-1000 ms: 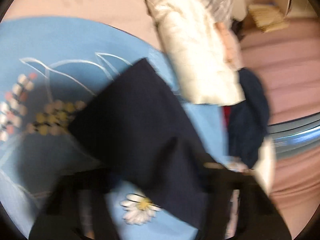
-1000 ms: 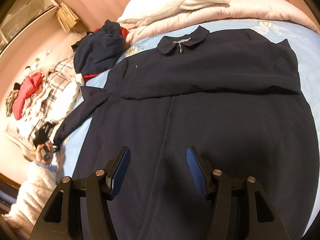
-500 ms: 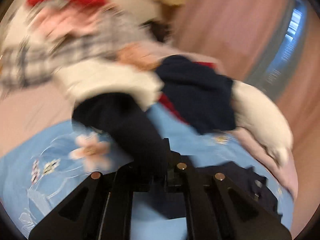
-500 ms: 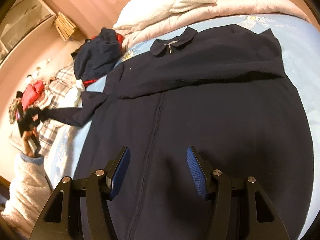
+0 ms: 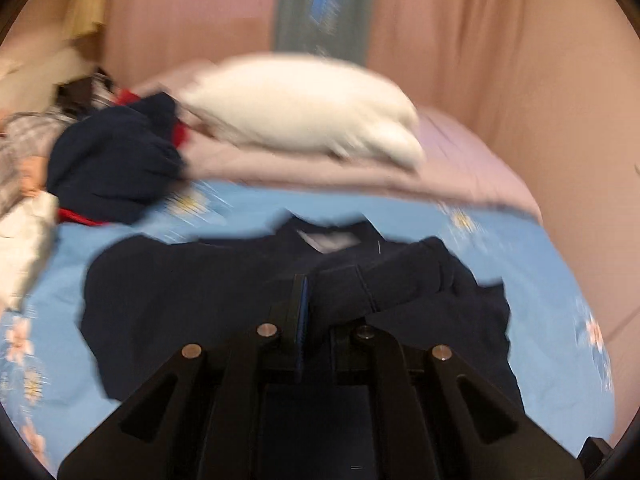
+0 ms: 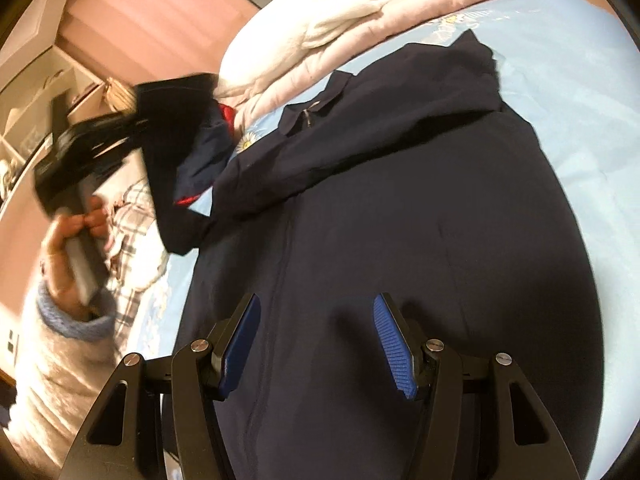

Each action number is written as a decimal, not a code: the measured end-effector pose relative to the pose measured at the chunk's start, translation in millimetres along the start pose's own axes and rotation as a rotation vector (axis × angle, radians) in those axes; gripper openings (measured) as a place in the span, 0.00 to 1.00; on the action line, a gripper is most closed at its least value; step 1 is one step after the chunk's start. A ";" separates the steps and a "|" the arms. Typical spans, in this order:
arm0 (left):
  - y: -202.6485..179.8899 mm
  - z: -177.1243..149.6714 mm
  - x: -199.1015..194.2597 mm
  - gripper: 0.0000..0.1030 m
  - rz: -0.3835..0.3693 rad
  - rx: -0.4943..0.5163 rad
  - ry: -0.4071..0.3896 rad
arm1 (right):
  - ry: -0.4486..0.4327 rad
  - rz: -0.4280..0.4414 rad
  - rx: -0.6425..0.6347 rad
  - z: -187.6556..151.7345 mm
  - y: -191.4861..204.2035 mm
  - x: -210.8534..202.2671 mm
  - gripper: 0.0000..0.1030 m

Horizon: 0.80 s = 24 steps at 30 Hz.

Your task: Fold large clothes

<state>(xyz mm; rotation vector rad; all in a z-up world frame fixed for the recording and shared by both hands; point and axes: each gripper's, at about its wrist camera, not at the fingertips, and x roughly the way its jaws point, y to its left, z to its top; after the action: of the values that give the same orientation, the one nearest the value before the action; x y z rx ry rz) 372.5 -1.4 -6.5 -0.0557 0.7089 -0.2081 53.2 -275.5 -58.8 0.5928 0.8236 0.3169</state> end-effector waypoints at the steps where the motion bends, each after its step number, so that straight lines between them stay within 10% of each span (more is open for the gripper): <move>1: -13.6 -6.9 18.3 0.12 -0.024 0.037 0.052 | -0.001 -0.004 0.006 0.1 -1.8 -0.7 0.58; 3: -33.0 -23.9 46.6 0.20 -0.059 0.056 0.145 | -0.006 -0.012 0.013 0.8 -4.3 -1.8 0.58; 7: -37.2 -54.4 67.3 0.69 -0.053 0.063 0.231 | -0.001 -0.031 0.021 2.8 -8.2 -0.9 0.58; 11: 0.8 -66.3 47.3 0.88 -0.190 -0.050 0.245 | 0.008 -0.036 0.039 9.3 -9.2 5.9 0.58; 24: 210.1 -119.2 0.7 0.89 -0.287 -0.630 0.163 | -0.002 0.054 0.109 87.8 7.9 57.8 0.60</move>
<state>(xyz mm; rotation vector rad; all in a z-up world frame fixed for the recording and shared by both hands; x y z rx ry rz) 331.2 206.2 -122.8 -0.7524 0.9071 -0.2588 157.2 -273.7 -41.5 0.7184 0.8277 0.3224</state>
